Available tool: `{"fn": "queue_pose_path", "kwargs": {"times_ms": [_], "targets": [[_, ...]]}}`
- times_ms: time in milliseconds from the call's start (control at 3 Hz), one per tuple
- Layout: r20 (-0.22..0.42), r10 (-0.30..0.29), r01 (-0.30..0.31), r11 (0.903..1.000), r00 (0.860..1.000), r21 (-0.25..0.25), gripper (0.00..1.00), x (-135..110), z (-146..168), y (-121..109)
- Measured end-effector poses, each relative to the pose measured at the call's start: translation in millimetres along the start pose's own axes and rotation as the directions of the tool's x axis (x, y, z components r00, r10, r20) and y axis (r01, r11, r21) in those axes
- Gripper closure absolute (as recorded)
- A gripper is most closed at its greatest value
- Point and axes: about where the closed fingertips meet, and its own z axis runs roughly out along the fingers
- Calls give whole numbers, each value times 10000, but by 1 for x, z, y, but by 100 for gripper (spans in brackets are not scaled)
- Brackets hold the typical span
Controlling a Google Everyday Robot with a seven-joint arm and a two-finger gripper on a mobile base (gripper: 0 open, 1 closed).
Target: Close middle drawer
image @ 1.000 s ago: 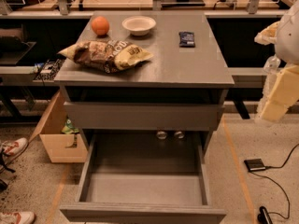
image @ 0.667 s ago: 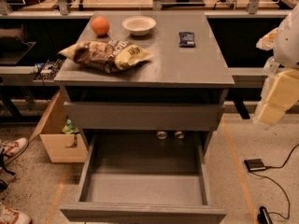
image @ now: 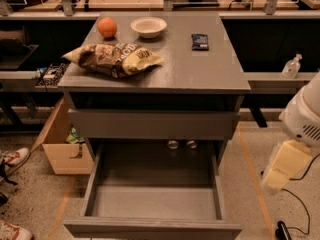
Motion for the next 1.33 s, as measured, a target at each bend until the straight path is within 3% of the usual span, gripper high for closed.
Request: {"fn": "queue_pose_path", "kwargs": {"times_ms": [333, 667, 1333], "targets": [[-960, 914, -992, 9919, 9912, -798, 0, 31, 61, 33], [-1864, 944, -1143, 9885, 9779, -991, 0, 48, 106, 68], [-2025, 943, -1190, 9864, 9747, -1132, 0, 55, 111, 74]]}}
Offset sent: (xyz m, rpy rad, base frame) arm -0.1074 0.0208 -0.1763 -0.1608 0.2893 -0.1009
